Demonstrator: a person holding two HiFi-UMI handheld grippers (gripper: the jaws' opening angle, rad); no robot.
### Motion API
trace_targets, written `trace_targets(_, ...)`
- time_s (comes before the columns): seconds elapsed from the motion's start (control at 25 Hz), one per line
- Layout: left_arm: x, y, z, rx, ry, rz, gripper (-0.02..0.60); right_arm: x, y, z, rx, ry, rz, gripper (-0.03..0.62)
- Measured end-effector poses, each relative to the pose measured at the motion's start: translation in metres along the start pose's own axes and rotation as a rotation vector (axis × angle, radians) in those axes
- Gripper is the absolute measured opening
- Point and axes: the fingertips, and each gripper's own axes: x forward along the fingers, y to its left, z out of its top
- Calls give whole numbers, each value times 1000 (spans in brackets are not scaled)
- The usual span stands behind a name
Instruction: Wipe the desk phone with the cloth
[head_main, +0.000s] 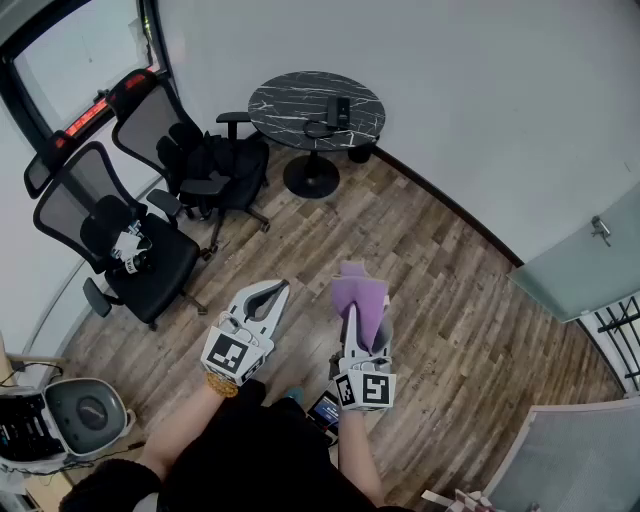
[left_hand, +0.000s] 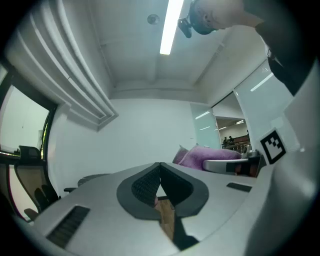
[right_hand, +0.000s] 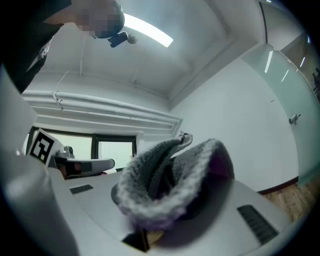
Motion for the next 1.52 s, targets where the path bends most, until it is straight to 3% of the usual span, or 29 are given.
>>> trace_targets(0.08, 2, -9, -4, -36, 1, -7, 12, -6, -13, -8, 39, 17, -22, 63)
trace_targets(0.2, 3, -10, -12, -29, 9, -13, 12, -11, -23, -15, 90, 12, -40, 63)
trace_targets(0.6, 59, 18, -42, -89, 5, -44, 12, 17, -59, -24, 35, 71, -90, 64)
trace_targets(0.8, 118, 49, -45, -160, -34, -60, 12, 63, -89, -15, -12, 114, -141, 64)
trace_targets(0.92, 144, 74, -40, -218, -55, -62, 12, 98, -94, -12, -41, 136, -125, 64)
trace_targets(1.24, 191, 145, -49, -216, -40, -100, 12, 207, -72, -25, -85, 181, -64, 64)
trace_targets(1.52, 227, 184, -63, -232, -23, -115, 12, 257, -66, -37, -96, 200, -49, 64)
